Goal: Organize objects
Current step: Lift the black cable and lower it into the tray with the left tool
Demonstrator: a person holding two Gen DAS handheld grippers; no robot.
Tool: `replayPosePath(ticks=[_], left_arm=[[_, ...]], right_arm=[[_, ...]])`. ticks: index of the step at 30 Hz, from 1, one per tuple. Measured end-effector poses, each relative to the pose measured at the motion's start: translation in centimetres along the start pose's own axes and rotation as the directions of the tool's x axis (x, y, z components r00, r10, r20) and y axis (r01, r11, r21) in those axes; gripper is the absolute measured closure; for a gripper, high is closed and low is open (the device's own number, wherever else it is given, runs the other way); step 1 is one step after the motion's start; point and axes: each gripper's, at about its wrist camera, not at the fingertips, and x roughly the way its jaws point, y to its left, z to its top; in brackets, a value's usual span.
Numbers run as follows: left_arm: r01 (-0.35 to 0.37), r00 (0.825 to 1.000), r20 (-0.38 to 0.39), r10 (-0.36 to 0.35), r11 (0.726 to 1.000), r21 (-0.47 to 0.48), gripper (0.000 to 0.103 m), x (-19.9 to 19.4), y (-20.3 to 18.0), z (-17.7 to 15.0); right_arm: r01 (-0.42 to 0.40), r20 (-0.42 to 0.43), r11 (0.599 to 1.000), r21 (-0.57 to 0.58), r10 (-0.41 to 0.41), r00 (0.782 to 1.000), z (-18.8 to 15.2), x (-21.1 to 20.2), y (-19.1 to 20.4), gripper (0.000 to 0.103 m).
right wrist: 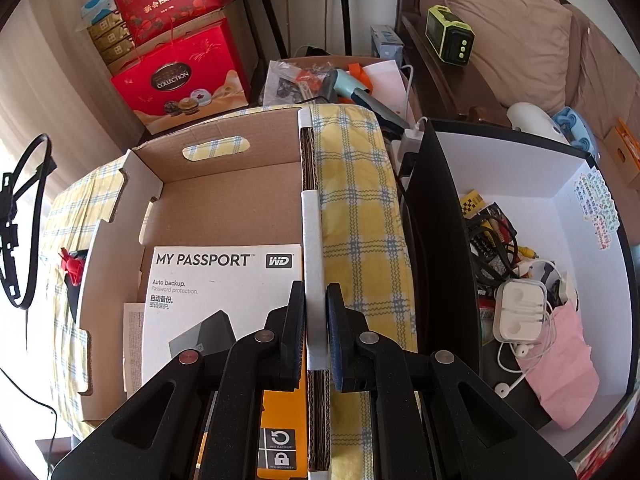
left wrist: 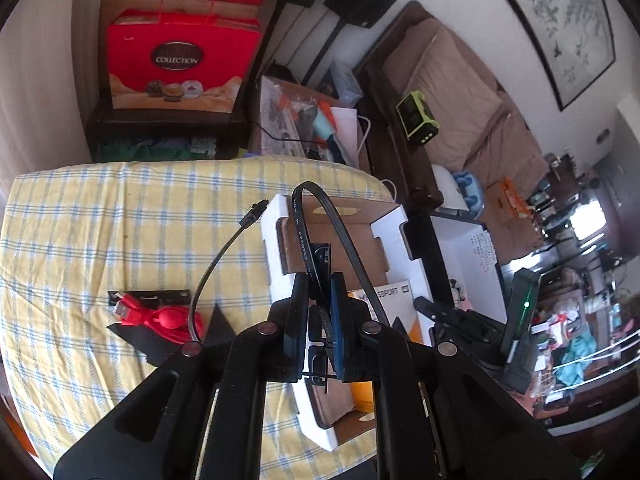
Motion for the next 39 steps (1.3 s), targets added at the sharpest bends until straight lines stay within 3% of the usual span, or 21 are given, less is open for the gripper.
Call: replayPosePath(ticks=[9, 15, 21, 26, 28, 30, 35, 39], left_arm=[[0.052, 0.999, -0.002, -0.052, 0.998, -0.021, 0.093, 7.0, -2.7, 1.8], [0.067, 0.998, 0.019, -0.065, 0.987, -0.149, 0.093, 10.6, -2.3, 2.6], [0.036, 0.998, 0.056, -0.024, 0.974, -0.224, 0.093, 12.0, -1.6, 2.3], [-0.004, 1.0, 0.009, 0.006, 0.969, -0.246, 0.093, 13.0, -1.5, 1.7], [-0.035, 0.996, -0.083, 0.018, 0.976, -0.217, 0.088, 14.3, -1.8, 1.6], [-0.022, 0.99, -0.138, -0.005, 0.98, -0.196, 0.078, 14.9, -1.9, 1.6], [0.015, 0.99, -0.134, -0.039, 0.985, -0.17, 0.049, 12.8, -2.0, 1.4], [0.059, 0.985, -0.152, -0.08, 0.989, -0.137, 0.047, 10.8, -1.8, 1.5]], right_arm=[[0.0, 0.001, 1.0, -0.001, 0.0, 1.0, 0.0, 0.0, 0.0, 0.093], [-0.011, 0.005, 1.0, 0.0, 0.011, 1.0, -0.2, 0.0, 0.0, 0.093], [-0.013, 0.01, 1.0, -0.002, 0.013, 1.0, -0.3, -0.1, -0.1, 0.093], [-0.006, 0.013, 1.0, -0.014, 0.007, 1.0, -0.3, -0.1, 0.0, 0.092], [-0.008, 0.014, 1.0, -0.013, 0.008, 1.0, -0.3, -0.1, 0.1, 0.092], [-0.011, 0.014, 1.0, -0.01, 0.011, 1.0, -0.4, -0.1, 0.0, 0.092], [-0.019, 0.014, 1.0, -0.006, 0.019, 1.0, -0.4, -0.1, -0.1, 0.092], [-0.017, 0.014, 1.0, -0.008, 0.017, 1.0, -0.3, -0.1, -0.1, 0.092]])
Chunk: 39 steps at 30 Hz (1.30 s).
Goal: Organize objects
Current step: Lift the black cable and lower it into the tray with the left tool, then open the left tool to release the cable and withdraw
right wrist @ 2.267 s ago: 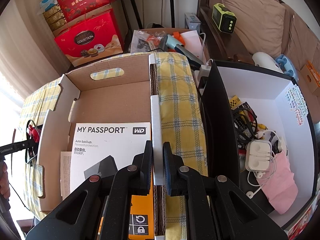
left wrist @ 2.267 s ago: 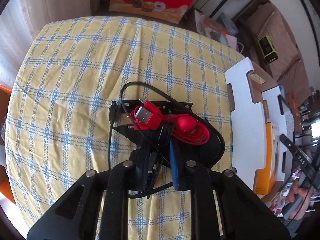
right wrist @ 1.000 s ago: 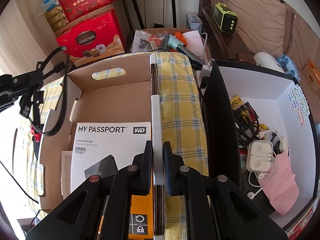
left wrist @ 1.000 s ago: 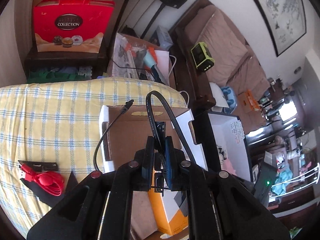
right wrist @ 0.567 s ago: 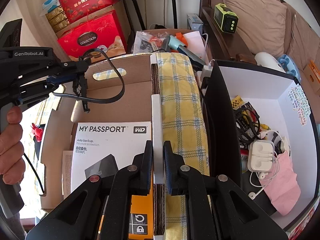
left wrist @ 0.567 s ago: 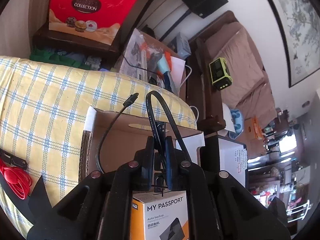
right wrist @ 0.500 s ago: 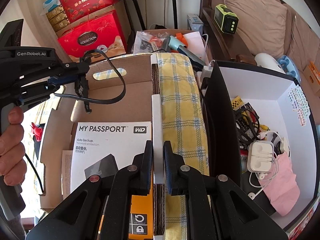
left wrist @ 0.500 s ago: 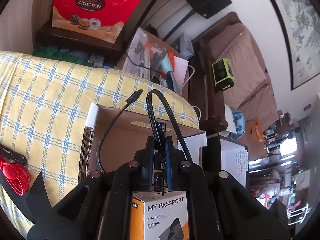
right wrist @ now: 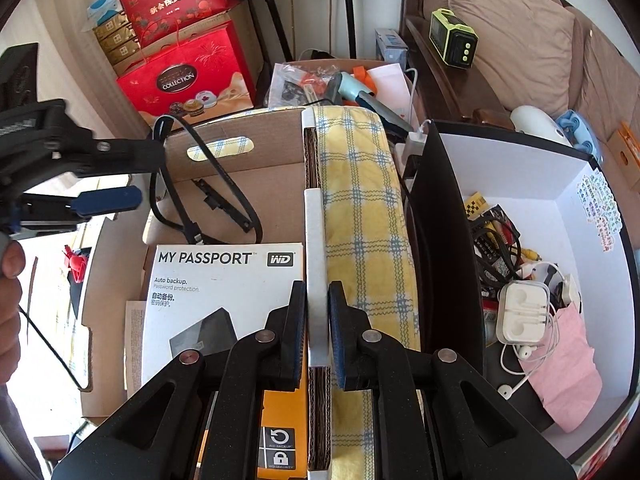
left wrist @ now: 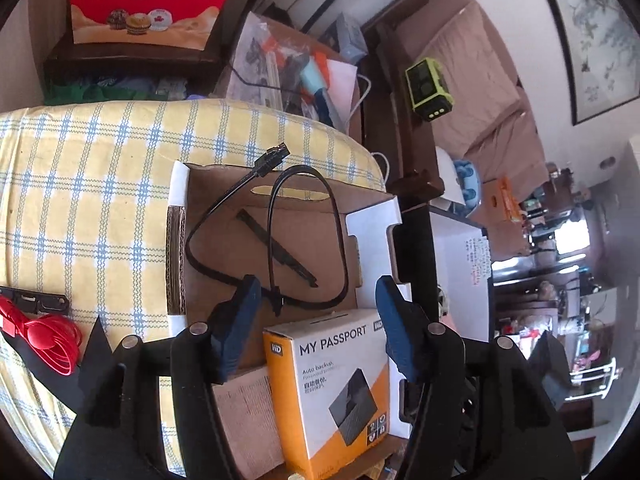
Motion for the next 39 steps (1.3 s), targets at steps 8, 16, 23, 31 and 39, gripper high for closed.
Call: replayPosePath(ticks=[8, 16, 23, 31, 39], left_arm=[[-0.049, 0.998, 0.041, 0.046, 0.995, 0.087, 0.043, -3.2, 0.1, -0.2], [-0.197, 0.971, 0.168, 0.168, 0.964, 0.176, 0.045, -4.4, -1.0, 1.3], [-0.261, 0.956, 0.196, 0.217, 0.934, 0.244, 0.045, -2.3, -1.8, 3.8], [-0.319, 0.946, 0.181, 0.27, 0.881, 0.349, 0.045, 1.2, -3.1, 4.9], [-0.307, 0.952, 0.138, 0.275, 0.882, 0.358, 0.078, 2.8, -3.1, 5.1]], right_arm=[[-0.002, 0.0, 1.0, 0.001, 0.002, 1.0, -0.1, 0.0, 0.0, 0.092], [0.007, -0.005, 1.0, -0.01, -0.007, 1.0, -0.1, 0.0, 0.0, 0.091], [0.004, -0.005, 1.0, -0.008, -0.004, 1.0, -0.1, 0.0, 0.1, 0.091], [-0.004, -0.011, 1.0, -0.01, 0.004, 1.0, 0.0, 0.1, 0.0, 0.091], [-0.002, -0.013, 1.0, -0.01, 0.002, 1.0, 0.0, 0.1, 0.1, 0.091]])
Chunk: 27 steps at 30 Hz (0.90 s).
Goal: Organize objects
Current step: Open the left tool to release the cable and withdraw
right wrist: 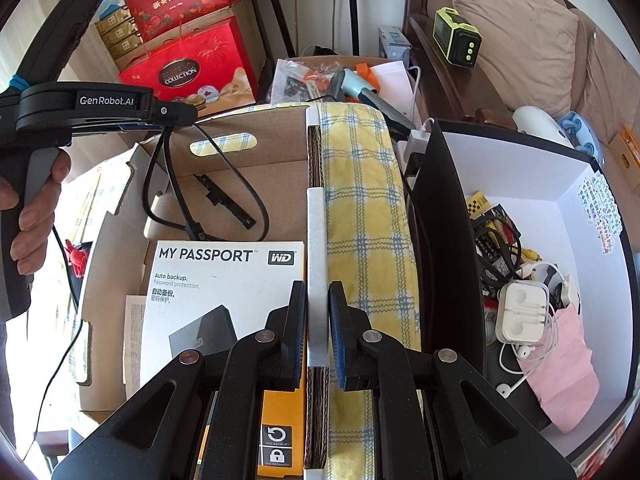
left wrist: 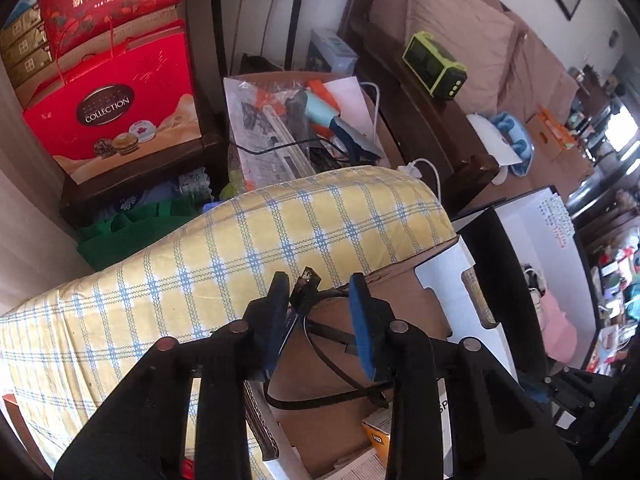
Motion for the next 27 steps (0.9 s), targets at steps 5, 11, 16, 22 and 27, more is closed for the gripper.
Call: replayPosePath(ticks=[5, 11, 16, 22, 27], left_arm=[[-0.005, 1.0, 0.008, 0.005, 1.0, 0.007, 0.09, -0.5, -0.2, -0.5], [-0.103, 0.983, -0.147, 0.113, 0.992, 0.071, 0.092, 1.5, -1.9, -2.3], [-0.144, 0.962, -0.231, 0.145, 0.989, 0.022, 0.08, 2.6, -1.2, -2.8], [-0.024, 0.992, -0.124, 0.021, 0.999, -0.025, 0.04, -0.9, -0.4, -3.7], [0.045, 0.997, -0.055, -0.047, 0.998, -0.048, 0.028, -4.1, 0.0, -4.6]], right_arm=[[0.003, 0.0, 1.0, -0.001, -0.003, 1.0, 0.0, 0.1, 0.0, 0.091], [0.003, -0.001, 1.0, 0.001, -0.003, 1.0, 0.0, 0.1, 0.0, 0.091], [0.001, -0.001, 1.0, 0.003, -0.001, 1.0, 0.0, 0.0, 0.0, 0.091], [-0.003, -0.001, 1.0, 0.005, 0.003, 1.0, -0.1, 0.0, -0.1, 0.091], [-0.004, -0.001, 1.0, 0.006, 0.004, 1.0, -0.1, 0.0, -0.1, 0.091]])
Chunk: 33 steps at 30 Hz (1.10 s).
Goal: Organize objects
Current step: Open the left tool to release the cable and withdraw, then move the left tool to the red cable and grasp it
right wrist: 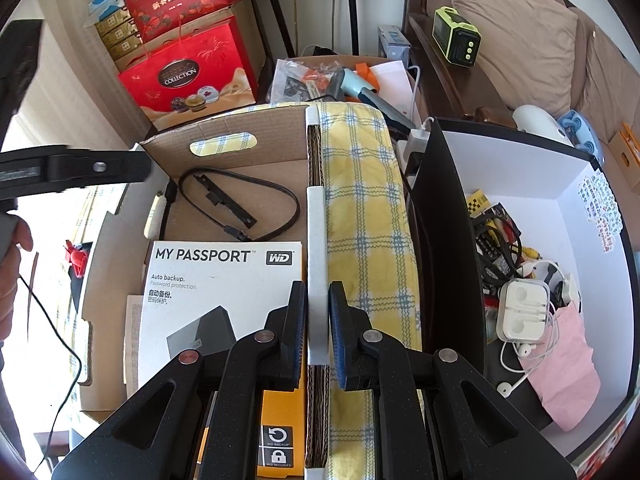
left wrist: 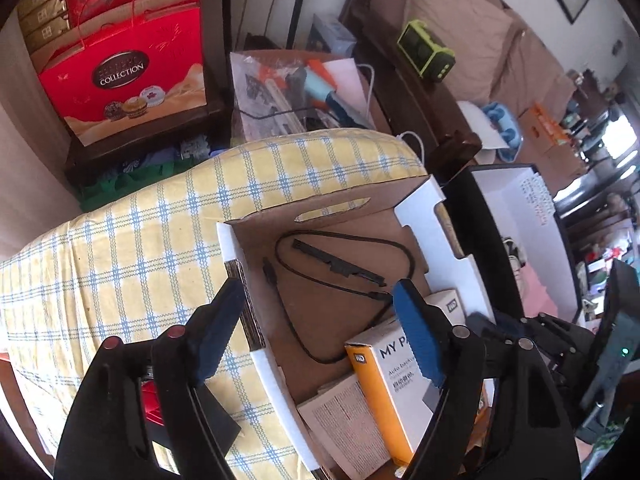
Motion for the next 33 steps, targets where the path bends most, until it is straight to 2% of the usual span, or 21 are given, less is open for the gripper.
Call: replayPosePath(ticks=[3, 6, 11, 14, 21, 25, 33], left_arm=[[0.025, 0.999, 0.043, -0.025, 1.0, -0.011, 0.023, -2.1, 0.5, -0.8], [0.011, 0.997, 0.073, -0.01, 1.0, -0.013, 0.022, -3.8, 1.1, -1.7], [-0.07, 0.994, 0.083, 0.07, 0.998, -0.012, 0.021, -5.9, 3.3, -4.0], [-0.097, 0.992, 0.075, 0.101, 0.994, -0.049, 0.021, -6.7, 5.9, -5.4], [-0.149, 0.987, 0.034, 0.156, 0.979, -0.142, 0.021, -6.6, 11.7, -9.4], [-0.163, 0.986, 0.013, 0.168, 0.972, -0.169, 0.021, -5.8, 13.6, -11.0], [-0.124, 0.992, 0.007, 0.13, 0.961, -0.249, 0.021, -4.8, 15.9, -11.4]], right_arm=[[0.0, 0.0, 1.0, -0.001, 0.0, 1.0, 0.0, 0.0, 0.0, 0.091], [-0.002, -0.002, 1.0, 0.0, 0.002, 1.0, 0.0, 0.0, 0.0, 0.091], [-0.012, -0.003, 1.0, 0.007, 0.012, 1.0, -0.2, -0.1, -0.1, 0.091], [-0.017, -0.002, 1.0, 0.008, 0.017, 1.0, -0.3, -0.2, -0.1, 0.091], [-0.012, -0.002, 1.0, 0.0, 0.012, 1.0, -0.4, -0.3, 0.0, 0.091], [-0.003, -0.004, 1.0, -0.006, 0.003, 1.0, -0.4, -0.3, 0.2, 0.09], [0.008, -0.006, 1.0, -0.01, -0.008, 1.0, -0.3, -0.2, 0.3, 0.09]])
